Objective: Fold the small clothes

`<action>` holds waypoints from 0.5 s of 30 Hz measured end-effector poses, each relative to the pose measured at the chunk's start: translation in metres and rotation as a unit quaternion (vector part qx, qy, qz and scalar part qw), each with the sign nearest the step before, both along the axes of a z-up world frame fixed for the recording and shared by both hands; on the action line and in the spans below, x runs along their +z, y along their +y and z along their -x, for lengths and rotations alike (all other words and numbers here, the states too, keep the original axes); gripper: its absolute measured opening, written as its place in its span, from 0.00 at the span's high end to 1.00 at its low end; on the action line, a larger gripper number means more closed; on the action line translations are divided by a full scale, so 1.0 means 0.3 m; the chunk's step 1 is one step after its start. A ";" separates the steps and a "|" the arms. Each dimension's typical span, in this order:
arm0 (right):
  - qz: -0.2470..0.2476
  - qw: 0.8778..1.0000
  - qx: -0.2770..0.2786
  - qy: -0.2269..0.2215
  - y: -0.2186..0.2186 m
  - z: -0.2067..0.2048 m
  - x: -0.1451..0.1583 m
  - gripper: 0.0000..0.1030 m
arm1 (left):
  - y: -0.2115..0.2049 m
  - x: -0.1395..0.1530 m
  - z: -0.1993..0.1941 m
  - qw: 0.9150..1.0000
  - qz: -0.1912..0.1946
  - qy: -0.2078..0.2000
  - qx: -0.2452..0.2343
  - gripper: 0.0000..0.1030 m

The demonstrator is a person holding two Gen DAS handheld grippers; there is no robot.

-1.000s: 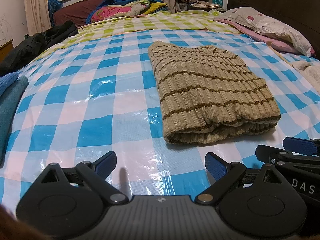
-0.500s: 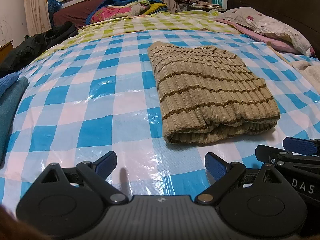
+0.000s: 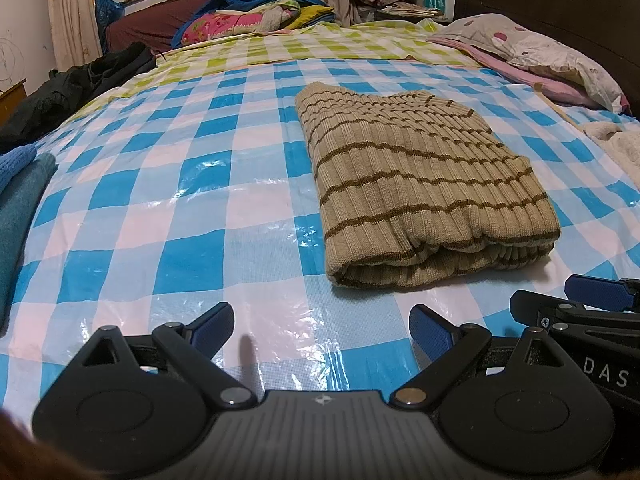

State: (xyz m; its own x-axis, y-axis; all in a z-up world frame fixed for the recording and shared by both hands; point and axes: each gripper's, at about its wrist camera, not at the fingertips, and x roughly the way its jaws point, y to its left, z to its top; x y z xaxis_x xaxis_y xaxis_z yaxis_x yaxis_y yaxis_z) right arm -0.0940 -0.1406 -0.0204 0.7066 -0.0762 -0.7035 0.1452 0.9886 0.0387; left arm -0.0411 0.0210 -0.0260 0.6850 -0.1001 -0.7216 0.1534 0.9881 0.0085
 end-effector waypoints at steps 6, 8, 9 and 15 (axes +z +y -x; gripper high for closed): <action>0.000 1.000 0.000 0.000 0.000 0.002 -0.002 0.51 | 0.000 0.001 0.004 1.000 -0.001 -0.002 0.000 0.05; 0.000 1.000 0.000 0.000 0.000 0.001 -0.002 0.51 | 0.000 0.001 0.003 1.000 -0.002 -0.003 -0.001 0.05; 0.000 1.000 0.000 0.000 0.000 0.001 -0.002 0.51 | -0.001 0.001 0.004 1.000 -0.002 -0.004 -0.001 0.06; 0.000 1.000 -0.001 0.001 0.000 0.002 -0.004 0.51 | 0.000 0.001 0.002 1.000 -0.002 -0.004 -0.001 0.06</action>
